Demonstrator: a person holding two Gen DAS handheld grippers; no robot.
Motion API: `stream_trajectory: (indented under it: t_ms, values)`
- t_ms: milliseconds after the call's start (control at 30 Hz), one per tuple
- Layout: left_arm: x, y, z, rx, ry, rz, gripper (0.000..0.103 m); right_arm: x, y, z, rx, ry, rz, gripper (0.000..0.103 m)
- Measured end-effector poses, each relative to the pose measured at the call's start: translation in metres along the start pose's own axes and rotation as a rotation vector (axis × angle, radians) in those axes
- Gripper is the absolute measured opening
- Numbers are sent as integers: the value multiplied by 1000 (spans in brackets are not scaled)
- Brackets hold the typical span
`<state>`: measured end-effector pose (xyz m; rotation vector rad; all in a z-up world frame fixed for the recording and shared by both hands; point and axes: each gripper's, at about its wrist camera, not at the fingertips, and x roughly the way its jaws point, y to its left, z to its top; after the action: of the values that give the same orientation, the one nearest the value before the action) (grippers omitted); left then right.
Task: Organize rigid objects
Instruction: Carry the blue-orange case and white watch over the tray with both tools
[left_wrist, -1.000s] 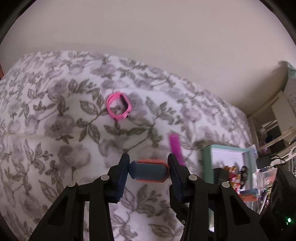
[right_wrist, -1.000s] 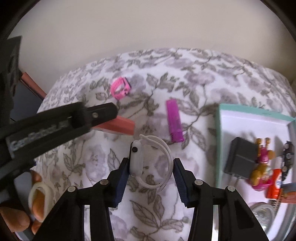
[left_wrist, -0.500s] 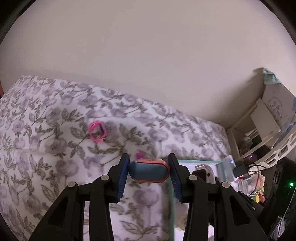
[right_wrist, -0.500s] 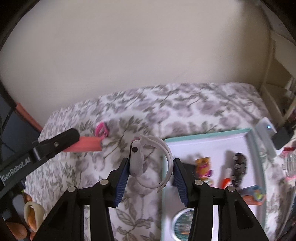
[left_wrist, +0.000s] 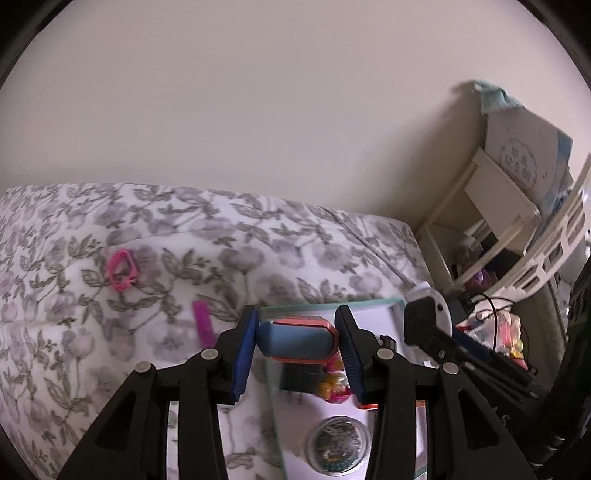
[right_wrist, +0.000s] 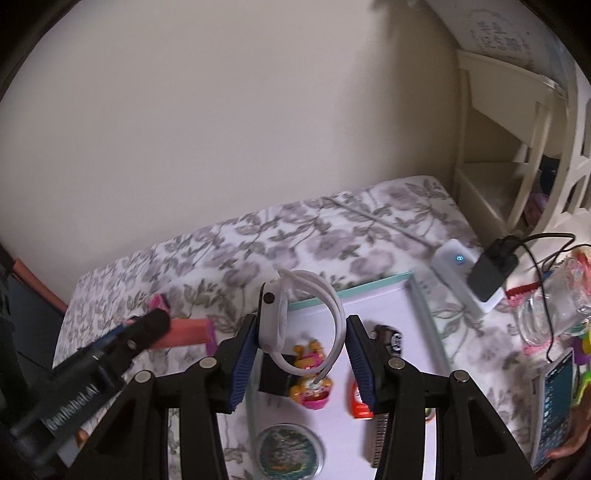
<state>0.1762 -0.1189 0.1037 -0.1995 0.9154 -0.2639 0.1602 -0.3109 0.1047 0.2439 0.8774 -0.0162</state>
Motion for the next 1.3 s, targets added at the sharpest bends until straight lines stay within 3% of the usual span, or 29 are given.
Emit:
stream_trajectory:
  t_ms: [500,1300]
  values:
    - [40,-46,-16,85,57,-26,44,13,-43,1,43,19,-98,50]
    - [86,-47,-39,86,146,-8,44,45,-52,-6,-1,95,-180,50]
